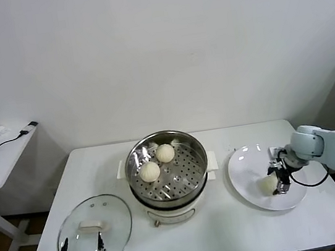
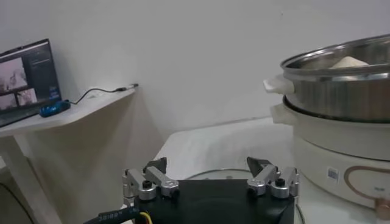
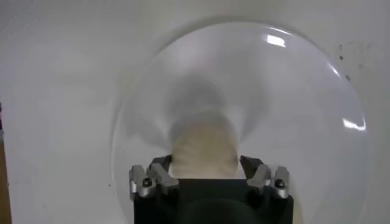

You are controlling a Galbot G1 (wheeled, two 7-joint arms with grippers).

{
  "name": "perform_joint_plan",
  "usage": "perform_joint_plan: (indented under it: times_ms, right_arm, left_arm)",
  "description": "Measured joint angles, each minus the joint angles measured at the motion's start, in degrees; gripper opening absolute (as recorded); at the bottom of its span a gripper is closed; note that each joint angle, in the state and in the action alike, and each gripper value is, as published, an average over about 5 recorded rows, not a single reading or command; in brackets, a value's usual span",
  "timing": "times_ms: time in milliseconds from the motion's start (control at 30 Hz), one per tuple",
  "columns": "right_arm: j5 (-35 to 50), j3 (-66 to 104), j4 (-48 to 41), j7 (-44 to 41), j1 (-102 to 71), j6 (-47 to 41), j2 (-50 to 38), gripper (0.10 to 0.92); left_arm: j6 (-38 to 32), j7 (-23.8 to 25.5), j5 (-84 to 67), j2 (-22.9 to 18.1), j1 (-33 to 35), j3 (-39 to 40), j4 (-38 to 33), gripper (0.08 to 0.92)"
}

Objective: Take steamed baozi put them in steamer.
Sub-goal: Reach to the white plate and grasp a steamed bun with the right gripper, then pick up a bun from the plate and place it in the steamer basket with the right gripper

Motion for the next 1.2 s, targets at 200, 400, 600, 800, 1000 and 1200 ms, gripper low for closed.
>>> perform_joint_plan:
  times_ms: [200, 400, 600, 800, 1000, 1200]
  right_arm:
    - [-0.1, -0.1, 0.8, 0.1, 0.6, -0.4, 0.0, 0.560]
    - [1.5, -2.5, 1.2, -1.4, 6.6, 0.7, 1.5, 0.552]
    - [5.1, -7.1, 0.7, -5.9, 20.1, 5.0, 6.5, 0.553]
    - [7.7, -8.5, 2.4, -10.1, 32.6, 13.2, 14.0, 0.552]
    - [7.2, -8.8, 6.4, -11.9, 38.2, 23.0, 21.1, 0.552]
    - [3.0, -9.8, 9.3, -11.6, 38.0, 32.7, 26.9, 0.552]
  left_arm:
    - [-0.1, -0.2, 0.1, 0.0, 0.1, 0.0, -0.2, 0.823]
    - [-0.1, -0.2, 0.4, -0.1, 0.2, 0.3, -0.7, 0.823]
    - [0.0, -0.1, 0.6, -0.1, 0.3, 0.7, -1.1, 0.823]
    - [0.0, -0.1, 0.7, -0.1, 0.2, 0.8, -1.2, 0.823]
    - [-0.2, -0.1, 0.6, 0.0, 0.4, 0.5, -1.4, 0.823]
    - [-0.3, -0.2, 0.4, 0.1, 0.5, 0.2, -1.3, 0.823]
